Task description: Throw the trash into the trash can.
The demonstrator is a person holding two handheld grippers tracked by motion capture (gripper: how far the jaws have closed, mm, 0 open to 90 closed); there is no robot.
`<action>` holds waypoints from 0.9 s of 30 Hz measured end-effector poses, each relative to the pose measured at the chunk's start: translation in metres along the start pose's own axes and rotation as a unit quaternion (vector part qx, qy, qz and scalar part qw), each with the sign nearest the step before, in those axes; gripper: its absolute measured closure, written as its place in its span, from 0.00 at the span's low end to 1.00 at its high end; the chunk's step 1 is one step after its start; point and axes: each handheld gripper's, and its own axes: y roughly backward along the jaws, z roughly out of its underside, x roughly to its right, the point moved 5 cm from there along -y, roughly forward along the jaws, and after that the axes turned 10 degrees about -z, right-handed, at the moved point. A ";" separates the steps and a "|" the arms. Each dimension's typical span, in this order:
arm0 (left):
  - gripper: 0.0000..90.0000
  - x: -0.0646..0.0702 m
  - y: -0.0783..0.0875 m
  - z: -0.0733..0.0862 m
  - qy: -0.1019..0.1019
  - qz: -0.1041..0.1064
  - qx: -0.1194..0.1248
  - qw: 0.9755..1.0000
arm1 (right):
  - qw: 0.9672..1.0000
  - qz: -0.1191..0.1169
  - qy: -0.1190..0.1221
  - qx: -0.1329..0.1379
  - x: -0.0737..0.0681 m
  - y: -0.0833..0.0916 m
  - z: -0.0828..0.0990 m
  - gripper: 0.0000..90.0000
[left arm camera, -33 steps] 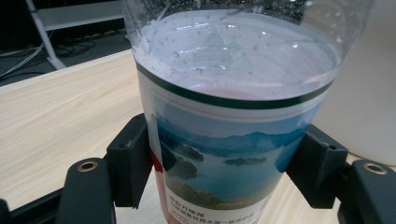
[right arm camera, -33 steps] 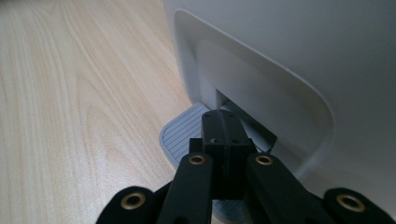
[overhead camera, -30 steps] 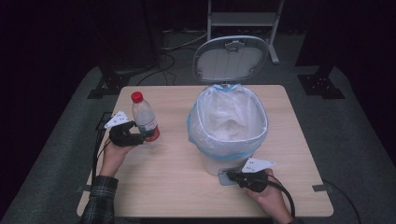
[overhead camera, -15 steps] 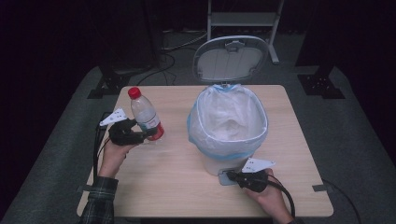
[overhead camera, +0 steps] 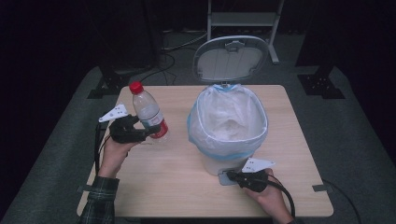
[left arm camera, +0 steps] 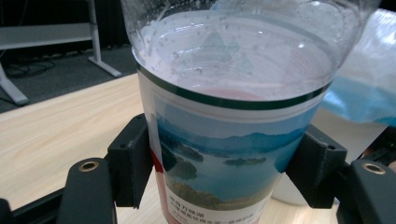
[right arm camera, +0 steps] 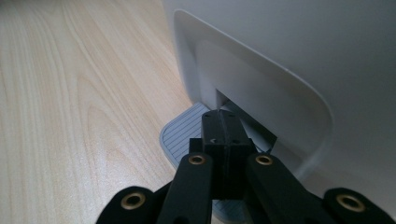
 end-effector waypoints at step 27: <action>0.34 0.040 0.022 -0.073 -0.017 0.061 0.064 0.996 | 1.000 0.001 -0.001 -0.001 0.000 0.000 0.000 1.00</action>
